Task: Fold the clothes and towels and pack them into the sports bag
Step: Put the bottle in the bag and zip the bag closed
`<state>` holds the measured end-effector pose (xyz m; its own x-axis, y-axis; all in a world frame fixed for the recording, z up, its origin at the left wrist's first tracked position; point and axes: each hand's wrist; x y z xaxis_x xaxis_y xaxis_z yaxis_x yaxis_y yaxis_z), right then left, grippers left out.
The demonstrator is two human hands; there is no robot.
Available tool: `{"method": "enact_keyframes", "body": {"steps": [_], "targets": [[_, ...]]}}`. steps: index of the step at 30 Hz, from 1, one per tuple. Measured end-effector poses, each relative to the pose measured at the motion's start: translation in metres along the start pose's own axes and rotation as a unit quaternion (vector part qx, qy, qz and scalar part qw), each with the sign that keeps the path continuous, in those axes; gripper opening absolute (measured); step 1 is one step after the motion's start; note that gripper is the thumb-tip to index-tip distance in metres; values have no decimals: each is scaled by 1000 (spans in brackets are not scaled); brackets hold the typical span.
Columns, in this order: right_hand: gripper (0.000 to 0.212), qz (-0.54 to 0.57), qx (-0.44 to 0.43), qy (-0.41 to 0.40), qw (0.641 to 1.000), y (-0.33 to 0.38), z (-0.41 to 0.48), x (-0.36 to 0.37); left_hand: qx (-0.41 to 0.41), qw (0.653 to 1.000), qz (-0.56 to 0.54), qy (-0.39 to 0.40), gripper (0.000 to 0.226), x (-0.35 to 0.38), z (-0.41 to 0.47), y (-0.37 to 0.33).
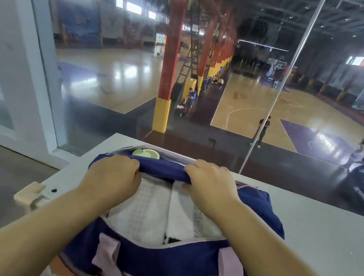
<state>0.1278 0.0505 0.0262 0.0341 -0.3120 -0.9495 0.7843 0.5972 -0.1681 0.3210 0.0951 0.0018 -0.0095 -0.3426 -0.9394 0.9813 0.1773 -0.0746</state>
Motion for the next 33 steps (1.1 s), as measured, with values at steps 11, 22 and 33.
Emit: {"method": "enact_keyframes", "body": {"steps": [11, 22, 33], "targets": [[21, 55, 111, -22, 992, -17, 3, 7, -40, 998, -33, 29, 22, 5, -22, 38], [25, 101, 50, -46, 993, -50, -37, 16, -15, 993, -120, -9, 24, 9, -27, 20], [49, 214, 287, -33, 933, -93, -133, 24, 181, 960, -207, -44, 20, 6, -27, -100]]}}
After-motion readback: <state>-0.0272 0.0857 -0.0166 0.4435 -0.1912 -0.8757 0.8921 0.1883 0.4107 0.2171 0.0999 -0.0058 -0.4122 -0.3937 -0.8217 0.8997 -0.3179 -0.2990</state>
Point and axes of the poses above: each hand's wrist, its own z-axis towards the middle knuckle, its own x-axis out of the palm, y = z × x, and after that the axes turned 3 degrees about -x, right-handed
